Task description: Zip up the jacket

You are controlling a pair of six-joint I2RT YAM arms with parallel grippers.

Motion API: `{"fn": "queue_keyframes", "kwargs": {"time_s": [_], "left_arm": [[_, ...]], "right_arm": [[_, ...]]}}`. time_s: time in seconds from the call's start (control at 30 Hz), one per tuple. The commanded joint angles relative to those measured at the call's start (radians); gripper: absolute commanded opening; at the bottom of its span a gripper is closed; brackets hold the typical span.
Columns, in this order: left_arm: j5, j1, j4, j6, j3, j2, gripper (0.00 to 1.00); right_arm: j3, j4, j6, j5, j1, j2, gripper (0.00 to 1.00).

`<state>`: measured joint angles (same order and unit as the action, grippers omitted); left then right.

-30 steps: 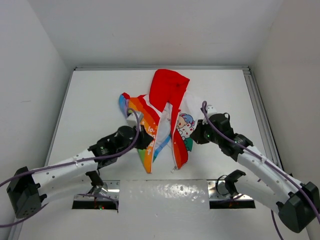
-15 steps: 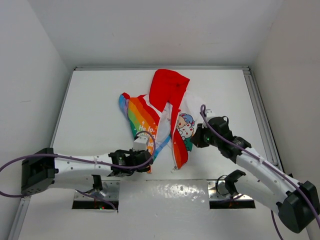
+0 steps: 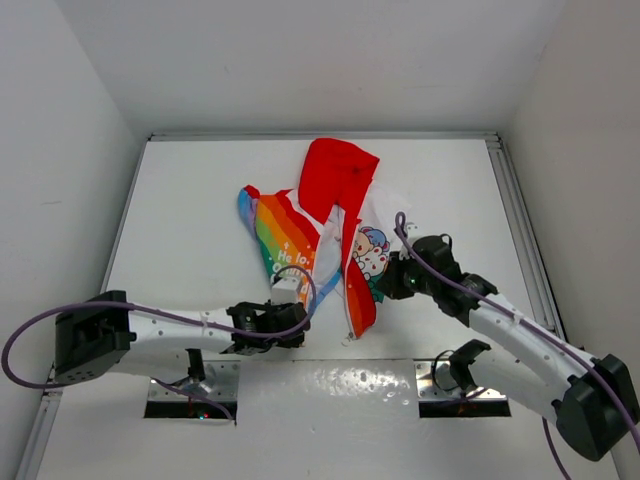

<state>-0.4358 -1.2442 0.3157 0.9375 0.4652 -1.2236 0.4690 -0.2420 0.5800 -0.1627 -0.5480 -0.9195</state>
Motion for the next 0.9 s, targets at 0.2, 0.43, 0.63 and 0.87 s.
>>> {"fn": "queue_keyframes", "kwargs": {"time_s": [0.2,0.43,0.63,0.87], "left_arm": [[-0.052,-0.006,-0.064,0.023,-0.004,-0.033,0.0],[-0.28,-0.004,-0.168,-0.096,0.006,0.197,0.0],[-0.425,-0.004,-0.376,-0.251,-0.057,0.374,0.0],[-0.359,-0.004,-0.487,-0.325,-0.117,0.44,0.0]], "right_arm": [[0.008,0.078,0.032,-0.043,-0.02,-0.015,0.08],[0.034,0.274,0.156,-0.194,-0.064,-0.099,0.38],[0.048,0.513,0.345,-0.231,-0.127,-0.18,0.48],[0.04,0.809,0.541,-0.336,-0.142,-0.286,0.44]]}}
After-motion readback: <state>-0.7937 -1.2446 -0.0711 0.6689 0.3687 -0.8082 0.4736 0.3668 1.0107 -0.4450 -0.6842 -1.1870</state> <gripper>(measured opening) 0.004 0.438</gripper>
